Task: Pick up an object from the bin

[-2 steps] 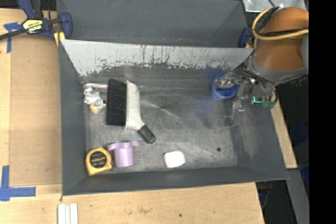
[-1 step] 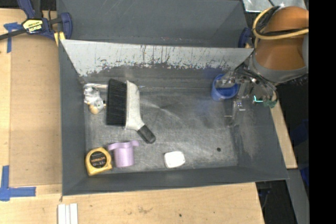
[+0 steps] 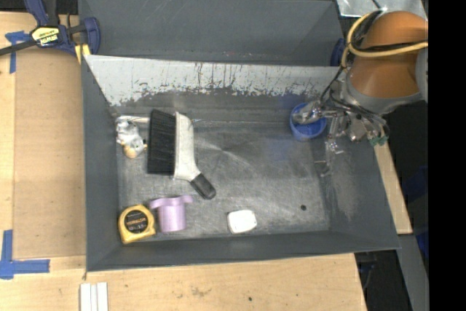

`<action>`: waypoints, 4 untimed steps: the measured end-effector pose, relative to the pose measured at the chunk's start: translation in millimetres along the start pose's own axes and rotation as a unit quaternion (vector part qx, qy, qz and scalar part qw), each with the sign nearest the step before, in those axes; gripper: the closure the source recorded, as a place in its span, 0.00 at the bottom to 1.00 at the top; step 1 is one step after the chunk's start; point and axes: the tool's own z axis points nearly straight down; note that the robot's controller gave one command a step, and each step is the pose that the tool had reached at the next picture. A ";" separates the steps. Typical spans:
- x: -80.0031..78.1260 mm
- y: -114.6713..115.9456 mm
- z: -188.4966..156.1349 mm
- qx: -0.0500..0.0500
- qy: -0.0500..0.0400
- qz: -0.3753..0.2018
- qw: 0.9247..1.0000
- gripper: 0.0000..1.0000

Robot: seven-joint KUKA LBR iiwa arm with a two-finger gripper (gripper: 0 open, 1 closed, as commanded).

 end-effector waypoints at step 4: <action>-19.8 -7.4 -27.0 0.000 0.001 0.118 0.993 1.00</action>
Offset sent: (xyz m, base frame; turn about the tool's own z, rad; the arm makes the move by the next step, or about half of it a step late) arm 0.0000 0.0000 0.0000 0.0000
